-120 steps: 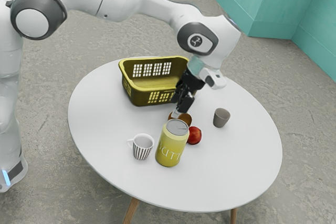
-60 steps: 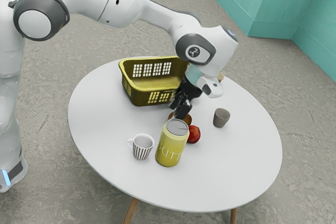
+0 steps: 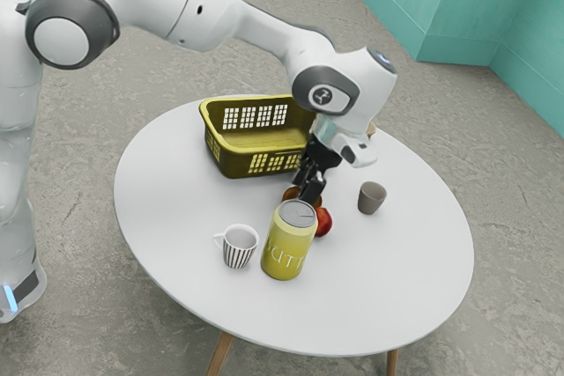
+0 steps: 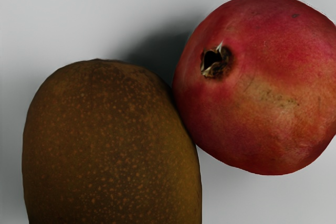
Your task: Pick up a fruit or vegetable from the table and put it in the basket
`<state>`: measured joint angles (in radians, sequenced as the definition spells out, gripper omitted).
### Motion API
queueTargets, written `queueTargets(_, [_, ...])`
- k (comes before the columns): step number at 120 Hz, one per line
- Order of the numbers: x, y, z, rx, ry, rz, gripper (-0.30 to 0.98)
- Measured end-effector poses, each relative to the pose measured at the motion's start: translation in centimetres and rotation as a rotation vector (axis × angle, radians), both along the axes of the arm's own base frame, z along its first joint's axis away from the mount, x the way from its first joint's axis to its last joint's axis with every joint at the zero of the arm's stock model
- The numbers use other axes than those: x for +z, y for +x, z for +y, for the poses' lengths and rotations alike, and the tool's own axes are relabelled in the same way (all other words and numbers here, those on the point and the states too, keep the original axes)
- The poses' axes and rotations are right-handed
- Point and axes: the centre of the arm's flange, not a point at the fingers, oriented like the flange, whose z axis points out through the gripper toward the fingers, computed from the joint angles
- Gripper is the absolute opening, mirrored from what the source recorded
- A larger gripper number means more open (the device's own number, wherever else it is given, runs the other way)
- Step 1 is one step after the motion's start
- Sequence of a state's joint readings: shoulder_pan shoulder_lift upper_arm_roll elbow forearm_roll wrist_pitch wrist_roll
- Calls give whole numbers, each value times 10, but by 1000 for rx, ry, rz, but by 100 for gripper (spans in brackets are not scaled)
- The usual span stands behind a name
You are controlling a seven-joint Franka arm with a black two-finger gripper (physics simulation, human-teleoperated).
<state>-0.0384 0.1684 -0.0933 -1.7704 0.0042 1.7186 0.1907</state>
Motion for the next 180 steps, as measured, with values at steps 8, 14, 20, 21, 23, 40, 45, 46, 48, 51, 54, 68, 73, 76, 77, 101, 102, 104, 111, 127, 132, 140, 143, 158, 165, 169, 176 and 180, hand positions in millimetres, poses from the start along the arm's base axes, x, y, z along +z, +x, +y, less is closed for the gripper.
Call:
queueTargets(8, [-1,1,1,1,-1,-6,66])
queueTargets(14, [-3,3,3,4,0,-7,66])
queueTargets(20, [-4,4,6,8,0,-11,66])
queueTargets(21, [-4,4,6,9,0,-12,66])
queueTargets(23, [-4,5,7,10,0,-13,66])
queueTargets(40, [-9,8,14,21,1,-17,66])
queueTargets(45, [-11,9,15,22,2,-16,66])
queueTargets(46, [-11,9,15,22,2,-15,66])
queueTargets(48, [-12,9,15,22,2,-15,66])
queueTargets(51, [-12,9,15,22,1,-15,66])
queueTargets(54, [-13,10,15,22,1,-16,66])
queueTargets(68, [-13,11,14,21,0,-26,66])
queueTargets(73, [-13,12,14,20,0,-34,66])
queueTargets(76, [-12,13,14,19,0,-40,66])
queueTargets(77, [-12,13,14,19,1,-42,66])
queueTargets(101, [-19,14,15,17,4,-50,66])
queueTargets(102, [-19,14,15,17,4,-50,66])
queueTargets(104, [-20,14,15,17,4,-51,66])
queueTargets(111, [-20,14,15,17,4,-51,65])
queueTargets(127, [-23,15,15,16,4,-49,62])
queueTargets(132, [-23,15,15,16,5,-48,61])
queueTargets(140, [-24,15,16,18,5,-47,59])
queueTargets(143, [-24,15,16,18,5,-47,58])
queueTargets(158, [-24,15,17,18,6,-46,50])
queueTargets(165, [-24,15,16,17,7,-47,47])
queueTargets(169, [-24,15,16,16,7,-47,46])
queueTargets(176, [-23,15,16,16,7,-47,44])
queueTargets(180, [-23,15,16,15,7,-47,43])
